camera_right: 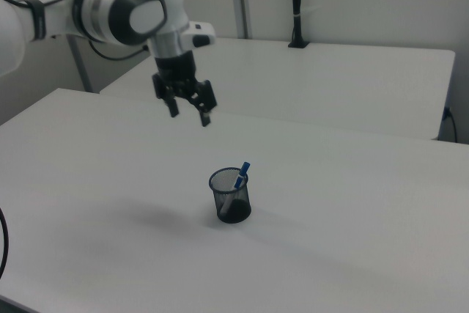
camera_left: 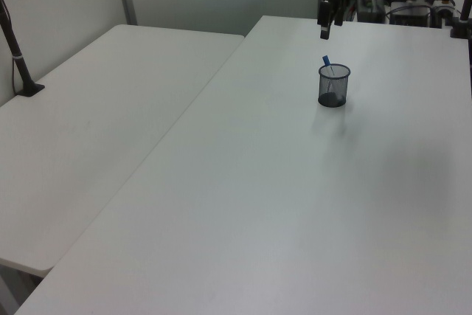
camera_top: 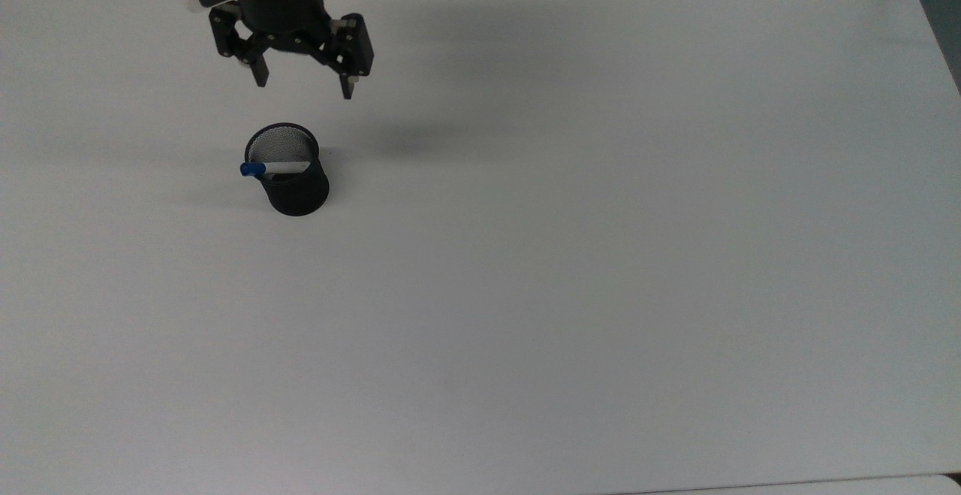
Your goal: Insert the marker
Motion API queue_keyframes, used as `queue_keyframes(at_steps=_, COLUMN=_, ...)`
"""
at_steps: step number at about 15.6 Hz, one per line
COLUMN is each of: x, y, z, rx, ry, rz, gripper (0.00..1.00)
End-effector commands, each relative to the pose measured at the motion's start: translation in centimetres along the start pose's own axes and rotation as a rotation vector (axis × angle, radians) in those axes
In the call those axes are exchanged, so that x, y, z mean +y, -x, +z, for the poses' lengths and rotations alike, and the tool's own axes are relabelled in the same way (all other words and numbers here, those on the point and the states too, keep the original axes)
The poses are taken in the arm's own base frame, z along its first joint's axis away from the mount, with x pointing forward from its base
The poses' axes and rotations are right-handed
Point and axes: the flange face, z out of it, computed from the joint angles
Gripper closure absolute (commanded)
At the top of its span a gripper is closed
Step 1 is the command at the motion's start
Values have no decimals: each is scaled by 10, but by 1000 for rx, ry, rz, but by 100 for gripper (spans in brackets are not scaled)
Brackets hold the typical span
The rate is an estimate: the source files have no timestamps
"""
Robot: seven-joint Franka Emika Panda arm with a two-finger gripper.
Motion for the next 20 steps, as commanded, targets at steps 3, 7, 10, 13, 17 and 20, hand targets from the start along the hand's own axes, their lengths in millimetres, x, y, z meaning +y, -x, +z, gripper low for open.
queue_keyframes(at_steps=3, x=-30, y=11, z=-24, rx=-83, ry=-27, rz=-7, gripper=0)
queue_keyframes(at_steps=7, x=-17, y=14, z=-33, rx=-71, ry=-39, rz=-2, gripper=0)
queue_keyframes(at_steps=10, x=-11, y=14, z=-36, rx=-66, ry=-38, rz=1, gripper=0)
queue_keyframes(at_steps=13, x=-7, y=14, z=-37, rx=-65, ry=-38, rz=8, gripper=0)
queue_keyframes(at_steps=17, x=-5, y=14, z=-40, rx=-59, ry=-37, rz=16, gripper=0)
queue_keyframes(at_steps=20, x=-5, y=13, z=-39, rx=-59, ry=-37, rz=24, gripper=0)
